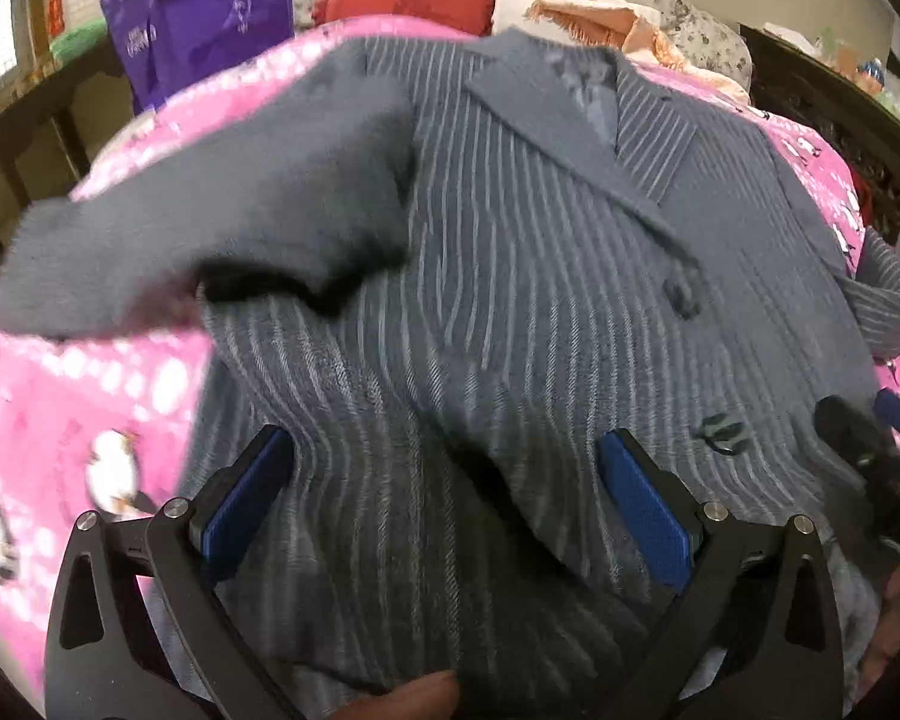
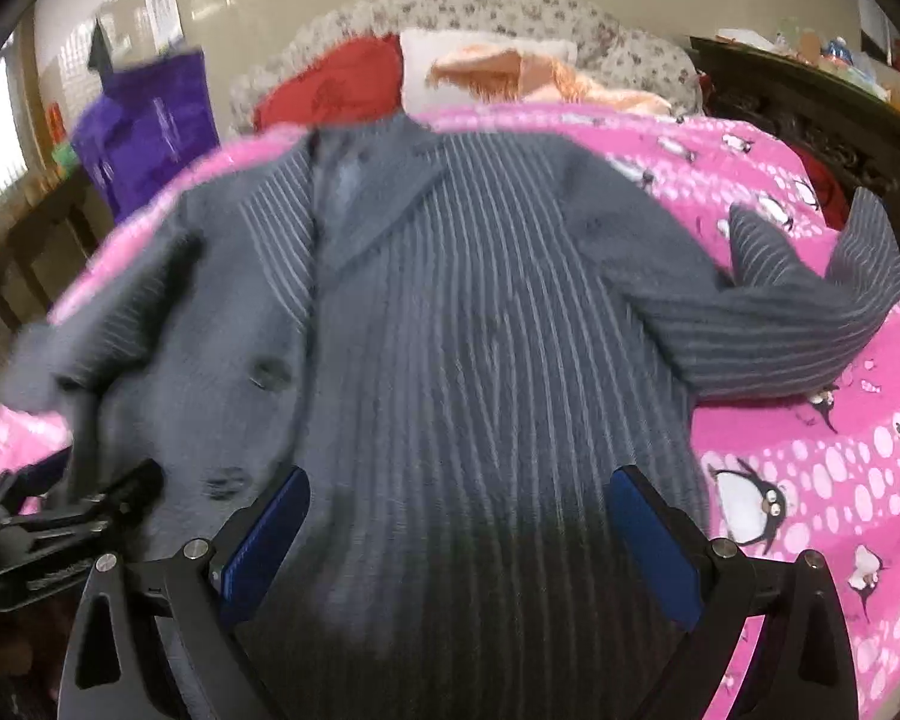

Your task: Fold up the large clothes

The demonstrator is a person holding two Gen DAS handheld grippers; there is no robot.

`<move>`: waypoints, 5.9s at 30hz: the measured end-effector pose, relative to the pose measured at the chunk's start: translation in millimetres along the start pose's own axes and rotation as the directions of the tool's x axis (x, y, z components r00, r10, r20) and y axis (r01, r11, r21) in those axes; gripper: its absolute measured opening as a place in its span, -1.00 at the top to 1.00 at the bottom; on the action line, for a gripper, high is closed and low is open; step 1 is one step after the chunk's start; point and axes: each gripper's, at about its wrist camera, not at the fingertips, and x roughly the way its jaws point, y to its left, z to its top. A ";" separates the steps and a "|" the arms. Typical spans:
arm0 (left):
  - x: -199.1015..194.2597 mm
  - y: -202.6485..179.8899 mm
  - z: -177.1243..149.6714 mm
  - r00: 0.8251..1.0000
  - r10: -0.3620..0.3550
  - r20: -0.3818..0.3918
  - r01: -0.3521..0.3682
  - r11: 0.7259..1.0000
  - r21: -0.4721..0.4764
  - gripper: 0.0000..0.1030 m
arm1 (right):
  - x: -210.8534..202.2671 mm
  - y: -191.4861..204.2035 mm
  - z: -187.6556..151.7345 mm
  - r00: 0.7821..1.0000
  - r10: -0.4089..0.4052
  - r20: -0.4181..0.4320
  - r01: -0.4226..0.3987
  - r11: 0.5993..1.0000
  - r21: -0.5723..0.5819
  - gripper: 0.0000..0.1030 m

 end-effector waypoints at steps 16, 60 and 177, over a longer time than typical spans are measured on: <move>-3.2 0.8 -12.1 0.999 -0.008 0.032 0.009 1.000 -0.026 -0.99 | 15.3 -11.4 -7.8 0.998 0.059 -0.004 -0.059 0.997 0.050 -1.00; -3.1 7.2 -13.3 0.998 -0.047 0.033 0.048 0.998 -0.033 -0.99 | 19.0 -11.3 -7.1 0.998 0.062 -0.004 -0.062 0.997 0.055 -1.00; 3.8 -76.3 132.5 0.901 -0.411 0.138 0.422 0.905 -0.061 0.94 | -53.1 -184.4 -86.4 0.960 -0.279 -0.023 0.280 0.956 0.082 -0.98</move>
